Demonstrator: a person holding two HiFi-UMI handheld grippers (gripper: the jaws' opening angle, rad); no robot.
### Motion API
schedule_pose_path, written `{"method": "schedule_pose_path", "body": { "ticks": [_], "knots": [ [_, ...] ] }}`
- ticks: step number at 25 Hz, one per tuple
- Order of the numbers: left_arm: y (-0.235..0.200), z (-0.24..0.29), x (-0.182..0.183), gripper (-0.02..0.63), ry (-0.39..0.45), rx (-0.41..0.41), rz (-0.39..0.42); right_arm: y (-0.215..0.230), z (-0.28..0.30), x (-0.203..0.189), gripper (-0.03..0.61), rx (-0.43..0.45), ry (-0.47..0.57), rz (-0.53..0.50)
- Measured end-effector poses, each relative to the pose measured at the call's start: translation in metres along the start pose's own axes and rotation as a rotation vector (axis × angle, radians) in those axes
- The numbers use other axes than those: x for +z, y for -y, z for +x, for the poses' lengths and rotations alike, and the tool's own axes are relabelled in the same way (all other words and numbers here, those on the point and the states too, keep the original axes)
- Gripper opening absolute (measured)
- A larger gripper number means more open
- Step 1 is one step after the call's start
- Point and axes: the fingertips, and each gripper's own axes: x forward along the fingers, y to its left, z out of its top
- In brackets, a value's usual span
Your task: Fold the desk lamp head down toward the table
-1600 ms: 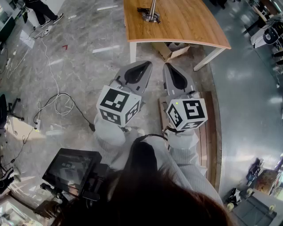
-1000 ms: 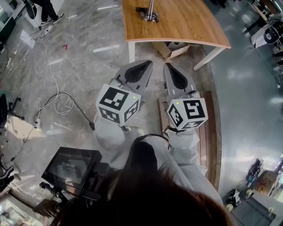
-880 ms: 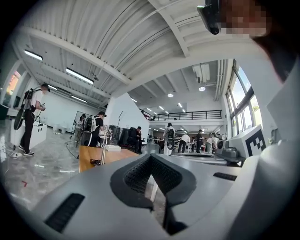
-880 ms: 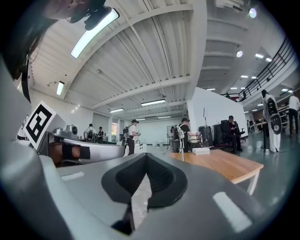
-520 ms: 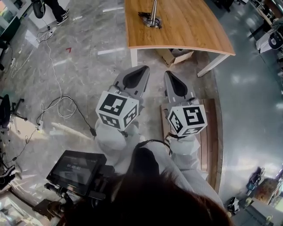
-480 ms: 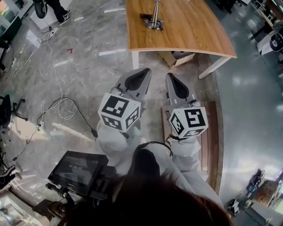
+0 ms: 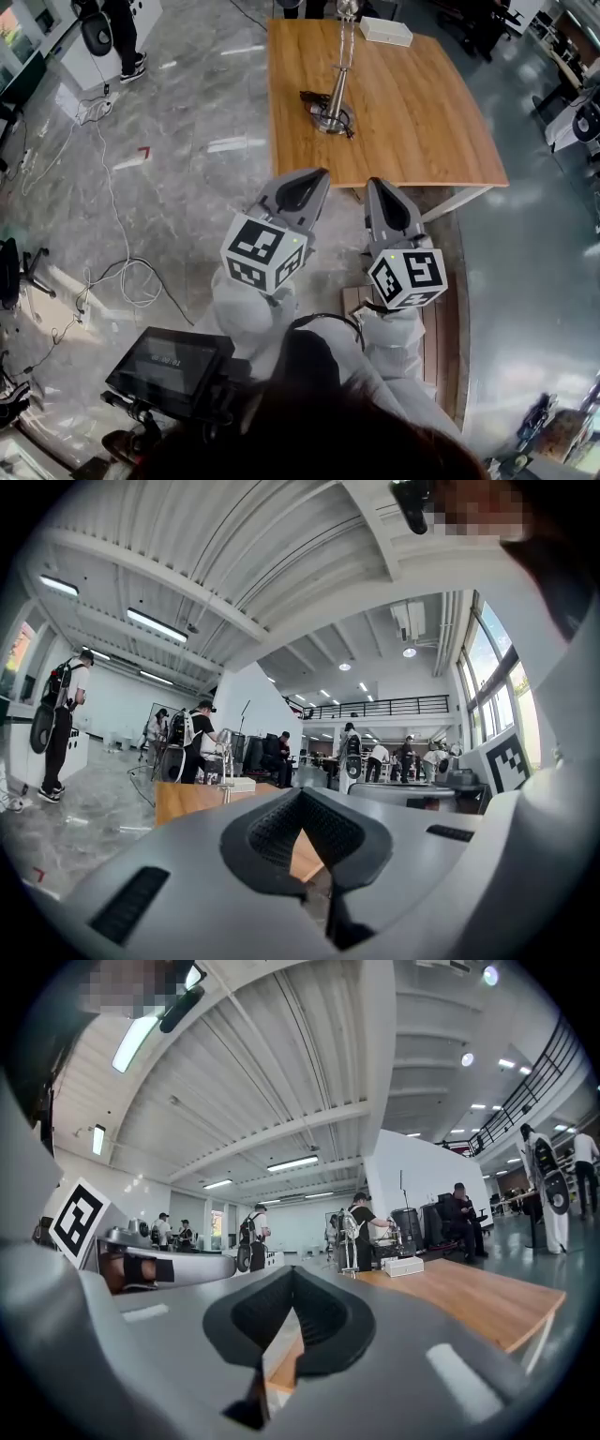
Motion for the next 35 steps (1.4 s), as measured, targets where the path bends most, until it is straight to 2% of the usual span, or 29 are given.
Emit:
{"method": "schedule_pose_path", "body": {
  "ticks": [5,14,19,22,25,32,35],
  "knots": [
    [-0.070,0.054,0.010,0.002,-0.027,-0.002,-0.012,0.032,0.084,0.009,0.002,-0.016,-0.008,0.026],
    [-0.143,0.178,-0.023,0.002,-0.091,0.010,-0.065,0.128,0.197,-0.015,0.003,0.025,-0.073,0.058],
    [-0.172,0.247,-0.036,0.002,-0.127,0.008,-0.061,0.176,0.257,-0.015,0.003,0.137,-0.089,0.052],
    [-0.187,0.284,-0.041,0.002,-0.158,0.031,-0.111,0.202,0.292,-0.006,0.012,0.253,-0.127,0.055],
    [-0.202,0.312,-0.045,0.002,-0.175,0.036,-0.137,0.221,0.322,-0.006,0.019,0.327,-0.175,0.043],
    [-0.227,0.335,-0.072,0.005,-0.271,-0.013,-0.185,0.226,0.368,-0.020,0.066,0.453,-0.272,0.081],
    [-0.240,0.344,-0.078,0.075,-0.295,-0.027,-0.186,0.223,0.386,-0.021,0.087,0.501,-0.292,0.073]
  ]
}}
